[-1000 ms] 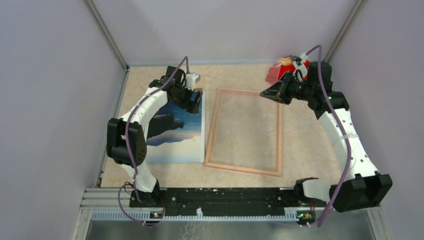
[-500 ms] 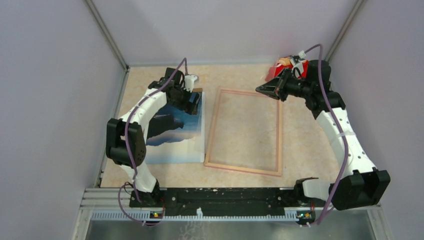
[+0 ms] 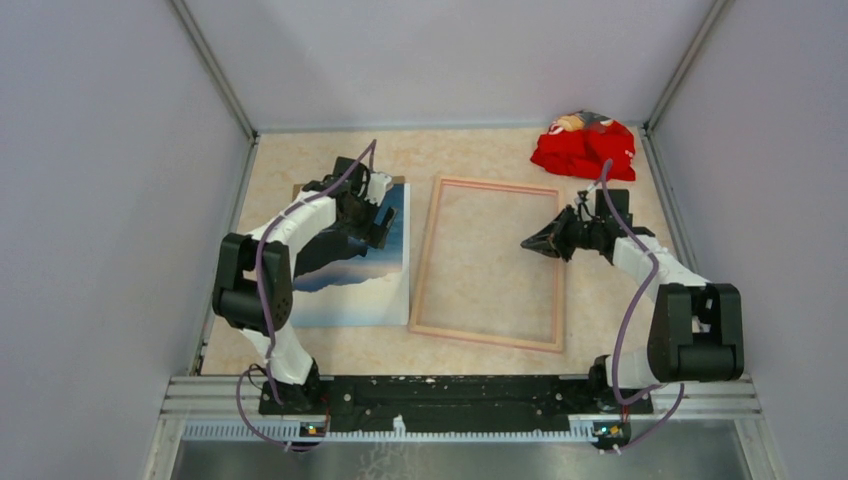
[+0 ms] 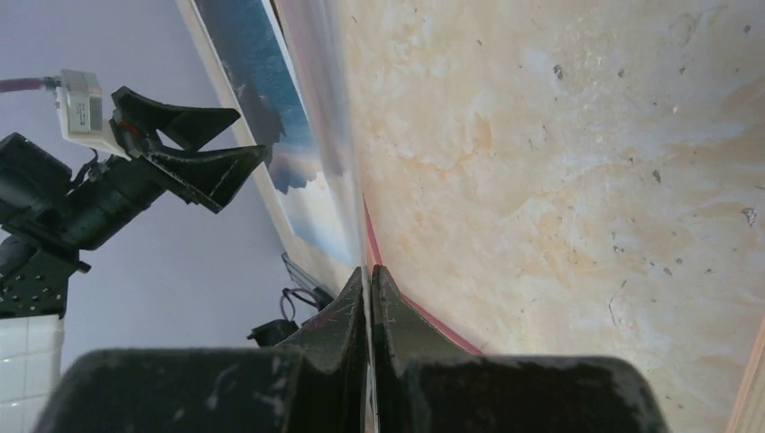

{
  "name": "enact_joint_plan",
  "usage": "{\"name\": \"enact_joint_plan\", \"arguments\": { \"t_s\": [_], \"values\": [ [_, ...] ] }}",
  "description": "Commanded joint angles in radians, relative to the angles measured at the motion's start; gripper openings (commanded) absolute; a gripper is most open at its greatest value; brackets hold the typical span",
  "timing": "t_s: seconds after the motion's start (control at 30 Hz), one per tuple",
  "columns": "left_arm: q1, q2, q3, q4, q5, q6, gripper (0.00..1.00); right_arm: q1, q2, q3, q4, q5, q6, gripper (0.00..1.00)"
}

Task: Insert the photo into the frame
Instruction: Place the photo frame item in the photo frame.

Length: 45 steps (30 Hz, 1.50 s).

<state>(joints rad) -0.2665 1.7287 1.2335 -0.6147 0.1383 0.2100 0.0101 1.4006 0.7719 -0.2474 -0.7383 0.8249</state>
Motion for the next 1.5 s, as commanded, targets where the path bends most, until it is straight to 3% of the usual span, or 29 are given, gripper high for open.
{"name": "enact_joint_plan", "arguments": {
  "t_s": [0.0, 0.07, 0.13, 0.3, 0.7, 0.87, 1.03, 1.13, 1.47],
  "values": [
    [-0.050, 0.003, -0.004, 0.061, -0.028, 0.012, 0.98, -0.002, 0.018, -0.008, 0.062, 0.029, -0.073, 0.00],
    [-0.078, 0.009, -0.011, 0.070, -0.039, 0.012, 0.98, -0.004, 0.029, -0.018, 0.056, 0.045, -0.089, 0.04],
    [-0.105, 0.019, -0.026, 0.083, -0.062, 0.012, 0.97, -0.005, 0.039, -0.038, 0.063, 0.052, -0.090, 0.19],
    [-0.159, 0.039, -0.086, 0.131, -0.114, 0.011, 0.96, -0.007, 0.017, -0.132, 0.142, 0.063, -0.052, 0.43],
    [-0.170, 0.044, -0.128, 0.155, -0.108, 0.010, 0.95, -0.006, -0.021, -0.314, 0.241, 0.063, 0.013, 0.73],
    [-0.174, 0.042, -0.124, 0.149, -0.105, 0.008, 0.94, -0.006, -0.063, -0.372, 0.254, 0.101, 0.016, 0.77],
    [-0.175, 0.040, -0.127, 0.148, -0.107, 0.009, 0.94, -0.002, -0.162, -0.365, 0.078, 0.201, -0.025, 0.79],
    [-0.177, 0.040, -0.126, 0.149, -0.107, 0.009, 0.94, 0.011, -0.237, -0.349, -0.020, 0.258, -0.039, 0.91],
    [-0.176, 0.036, -0.123, 0.141, -0.115, 0.012, 0.94, 0.125, -0.308, -0.344, -0.105, 0.332, 0.016, 0.91]
  ]
}}
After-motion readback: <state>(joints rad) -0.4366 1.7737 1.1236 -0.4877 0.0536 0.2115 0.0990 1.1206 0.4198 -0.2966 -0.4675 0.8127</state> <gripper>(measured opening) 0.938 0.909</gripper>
